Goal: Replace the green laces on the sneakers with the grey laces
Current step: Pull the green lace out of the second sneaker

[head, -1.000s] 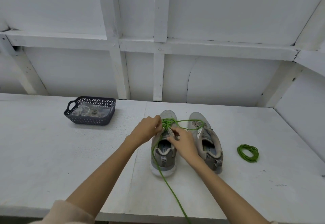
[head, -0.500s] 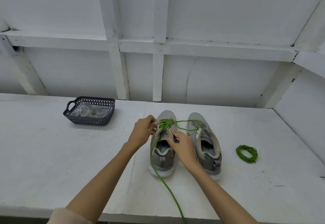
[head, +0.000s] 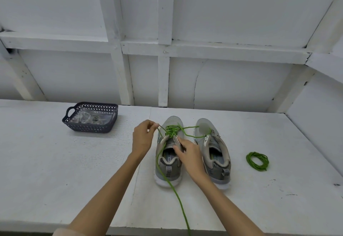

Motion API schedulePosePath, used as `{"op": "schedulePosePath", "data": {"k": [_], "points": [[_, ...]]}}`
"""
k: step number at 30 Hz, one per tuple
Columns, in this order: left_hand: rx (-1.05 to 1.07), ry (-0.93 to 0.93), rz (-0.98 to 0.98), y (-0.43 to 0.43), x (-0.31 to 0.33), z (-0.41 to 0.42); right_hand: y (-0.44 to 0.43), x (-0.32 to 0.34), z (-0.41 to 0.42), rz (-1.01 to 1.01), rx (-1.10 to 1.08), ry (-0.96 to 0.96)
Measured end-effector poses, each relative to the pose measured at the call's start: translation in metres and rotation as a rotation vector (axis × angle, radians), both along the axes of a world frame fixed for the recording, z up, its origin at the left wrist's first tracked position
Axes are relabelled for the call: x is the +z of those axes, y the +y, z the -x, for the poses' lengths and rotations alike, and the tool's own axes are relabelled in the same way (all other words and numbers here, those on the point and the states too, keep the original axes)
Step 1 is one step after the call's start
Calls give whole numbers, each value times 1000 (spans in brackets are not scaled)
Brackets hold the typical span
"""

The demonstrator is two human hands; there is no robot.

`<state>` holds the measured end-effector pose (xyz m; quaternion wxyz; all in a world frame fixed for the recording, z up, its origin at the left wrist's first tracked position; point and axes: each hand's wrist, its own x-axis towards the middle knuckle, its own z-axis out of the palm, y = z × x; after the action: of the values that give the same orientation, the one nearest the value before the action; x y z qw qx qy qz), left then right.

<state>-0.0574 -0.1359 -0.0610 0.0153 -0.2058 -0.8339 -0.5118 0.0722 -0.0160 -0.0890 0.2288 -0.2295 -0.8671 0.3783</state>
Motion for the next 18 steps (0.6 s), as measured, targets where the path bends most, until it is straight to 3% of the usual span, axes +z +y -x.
{"op": "schedulePosePath", "data": {"k": [3, 6, 9, 12, 16, 18], "points": [[-113, -154, 104, -1, -4, -4, 0, 0, 0, 4, 1, 9], [-195, -133, 128, -6, -12, -8, 0, 0, -1, 5, 6, 16], [-43, -64, -2, -8, -7, -6, 0, 0, -1, -2, 11, 28], [63, -150, -126, -9, -4, -5, 0, -1, -1, 18, 14, 34], [-170, -213, 79, -6, -11, -11, 1, -2, -1, 11, 19, 27], [-102, -149, 47, -4, -10, -9, 0, -2, -1, 11, 18, 25]]}}
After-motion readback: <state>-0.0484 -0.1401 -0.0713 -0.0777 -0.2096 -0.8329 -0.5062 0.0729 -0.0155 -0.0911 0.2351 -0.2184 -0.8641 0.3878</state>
